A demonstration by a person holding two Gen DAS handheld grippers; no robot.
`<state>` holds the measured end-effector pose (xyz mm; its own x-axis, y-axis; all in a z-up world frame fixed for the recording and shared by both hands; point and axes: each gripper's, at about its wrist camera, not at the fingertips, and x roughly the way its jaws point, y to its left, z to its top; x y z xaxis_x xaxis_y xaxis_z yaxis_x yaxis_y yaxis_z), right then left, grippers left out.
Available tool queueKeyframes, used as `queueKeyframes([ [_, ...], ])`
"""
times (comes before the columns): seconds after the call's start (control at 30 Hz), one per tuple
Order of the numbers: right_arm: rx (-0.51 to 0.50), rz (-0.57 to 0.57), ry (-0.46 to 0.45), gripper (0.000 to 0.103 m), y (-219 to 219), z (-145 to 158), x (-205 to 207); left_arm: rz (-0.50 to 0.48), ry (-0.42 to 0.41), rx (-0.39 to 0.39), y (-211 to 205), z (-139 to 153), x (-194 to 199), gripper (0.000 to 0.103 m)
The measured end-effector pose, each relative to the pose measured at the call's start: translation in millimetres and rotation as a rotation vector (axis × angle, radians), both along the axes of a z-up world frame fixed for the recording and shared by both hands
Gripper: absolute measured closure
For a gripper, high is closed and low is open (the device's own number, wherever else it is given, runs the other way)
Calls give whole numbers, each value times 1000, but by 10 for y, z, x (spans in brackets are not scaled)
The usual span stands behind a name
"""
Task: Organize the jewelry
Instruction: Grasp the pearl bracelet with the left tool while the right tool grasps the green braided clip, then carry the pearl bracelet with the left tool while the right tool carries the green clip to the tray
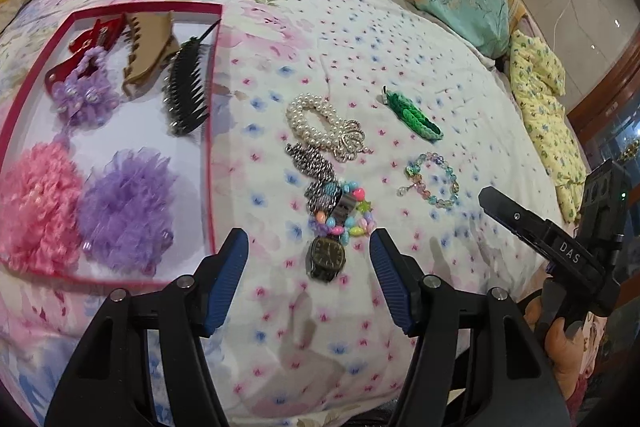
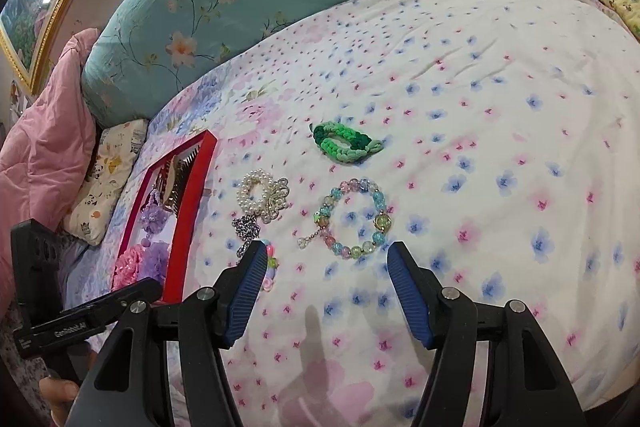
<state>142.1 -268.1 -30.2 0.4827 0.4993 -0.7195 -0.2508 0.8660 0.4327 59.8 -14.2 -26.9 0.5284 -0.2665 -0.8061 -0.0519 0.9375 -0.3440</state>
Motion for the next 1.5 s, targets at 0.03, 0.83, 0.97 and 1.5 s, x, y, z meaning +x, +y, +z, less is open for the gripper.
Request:
queueKeyframes([
  [0.03,-3,-1,0,39,2,-3,24,-5,3,8,-18,-7,47,40],
  [0.83,-214,83,32,71,432,-329,1191,-24,107,79,-186,-449,1347,45],
  [0.97,-185,93,29,88,402,-325,1169,-61,89,68,-236,-475,1367,90],
  [1.5,10,66,44,94,245,-126,961,-65,-35,-8,-173,39,856,92],
])
